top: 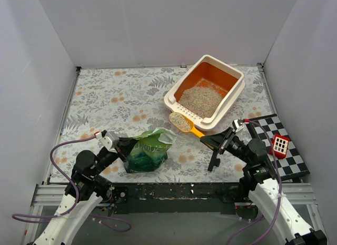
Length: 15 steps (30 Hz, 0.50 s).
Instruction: Fill the litter box with clean litter
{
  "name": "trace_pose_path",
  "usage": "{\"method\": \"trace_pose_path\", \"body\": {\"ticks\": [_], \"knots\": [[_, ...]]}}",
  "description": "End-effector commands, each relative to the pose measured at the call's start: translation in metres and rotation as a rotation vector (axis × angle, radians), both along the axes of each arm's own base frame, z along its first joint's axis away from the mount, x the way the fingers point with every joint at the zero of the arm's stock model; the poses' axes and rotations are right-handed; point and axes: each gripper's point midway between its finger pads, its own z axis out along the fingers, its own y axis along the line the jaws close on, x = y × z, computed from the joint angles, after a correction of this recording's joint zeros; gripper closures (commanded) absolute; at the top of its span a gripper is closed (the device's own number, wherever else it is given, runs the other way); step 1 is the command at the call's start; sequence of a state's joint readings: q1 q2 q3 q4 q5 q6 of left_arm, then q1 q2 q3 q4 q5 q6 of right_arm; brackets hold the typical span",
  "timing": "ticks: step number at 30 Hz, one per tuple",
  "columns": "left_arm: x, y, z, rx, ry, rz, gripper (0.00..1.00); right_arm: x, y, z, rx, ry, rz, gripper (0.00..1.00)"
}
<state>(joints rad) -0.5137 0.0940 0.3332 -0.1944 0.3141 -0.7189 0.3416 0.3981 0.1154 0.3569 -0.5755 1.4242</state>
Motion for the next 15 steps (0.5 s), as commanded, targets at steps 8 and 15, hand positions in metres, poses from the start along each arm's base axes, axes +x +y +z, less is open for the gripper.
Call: {"method": "trace_pose_path", "body": {"ticks": [8,15], "knots": [[-0.005,0.0,0.019,-0.039,-0.071,-0.013,1.0,0.048,-0.017,0.093,0.046,-0.17,-0.247,0.99],[-0.007,0.0,0.02,-0.042,-0.078,-0.017,1.0,0.093,-0.034,0.102,-0.027,-0.162,-0.445,0.99]]}}
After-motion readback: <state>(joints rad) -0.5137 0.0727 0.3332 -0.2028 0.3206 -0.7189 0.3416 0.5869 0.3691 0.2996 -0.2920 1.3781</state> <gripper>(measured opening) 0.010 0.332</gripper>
